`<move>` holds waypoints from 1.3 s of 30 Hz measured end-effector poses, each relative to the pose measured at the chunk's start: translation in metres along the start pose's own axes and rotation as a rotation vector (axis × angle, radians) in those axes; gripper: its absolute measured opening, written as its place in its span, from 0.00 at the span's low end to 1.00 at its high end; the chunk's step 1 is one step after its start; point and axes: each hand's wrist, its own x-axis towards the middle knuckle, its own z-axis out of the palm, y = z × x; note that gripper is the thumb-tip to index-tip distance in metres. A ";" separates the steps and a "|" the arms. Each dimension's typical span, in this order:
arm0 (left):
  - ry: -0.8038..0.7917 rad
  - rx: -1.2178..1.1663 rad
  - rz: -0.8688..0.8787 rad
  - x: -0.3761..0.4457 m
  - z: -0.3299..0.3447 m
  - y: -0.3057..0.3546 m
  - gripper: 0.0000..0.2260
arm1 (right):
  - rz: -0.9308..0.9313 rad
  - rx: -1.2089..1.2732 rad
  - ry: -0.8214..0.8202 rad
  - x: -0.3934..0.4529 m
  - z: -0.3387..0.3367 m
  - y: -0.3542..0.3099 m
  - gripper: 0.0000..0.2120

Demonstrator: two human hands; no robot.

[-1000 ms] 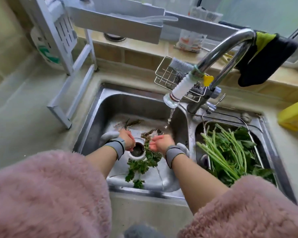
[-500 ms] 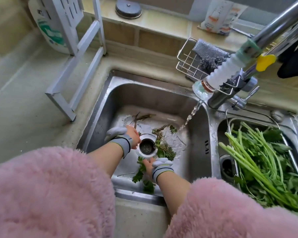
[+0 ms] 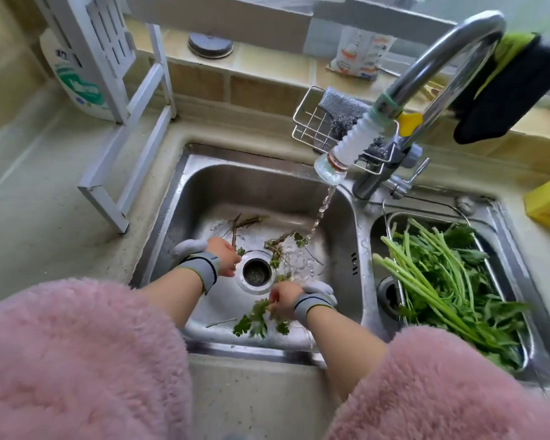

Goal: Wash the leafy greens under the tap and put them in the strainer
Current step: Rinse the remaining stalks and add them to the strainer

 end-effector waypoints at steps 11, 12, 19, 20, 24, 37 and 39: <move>-0.129 0.226 0.216 -0.051 0.001 0.040 0.09 | -0.005 1.341 0.187 -0.065 -0.071 0.016 0.08; -0.197 0.266 0.241 -0.055 0.003 0.043 0.14 | -0.008 1.394 0.183 -0.070 -0.076 0.015 0.08; -0.318 0.203 0.359 -0.075 0.025 0.059 0.20 | -0.051 1.665 0.168 -0.090 -0.110 0.020 0.11; -0.302 0.187 0.376 -0.076 0.026 0.061 0.17 | -0.058 1.685 0.169 -0.091 -0.113 0.019 0.11; -0.245 0.092 0.419 -0.076 0.022 0.068 0.04 | -0.124 1.699 0.178 -0.094 -0.120 0.018 0.08; -0.239 -0.272 0.135 -0.076 0.003 0.078 0.13 | -0.071 1.051 0.331 -0.084 -0.129 0.025 0.14; -0.243 -0.296 0.130 -0.077 0.002 0.080 0.13 | -0.098 1.005 0.316 -0.085 -0.128 0.022 0.16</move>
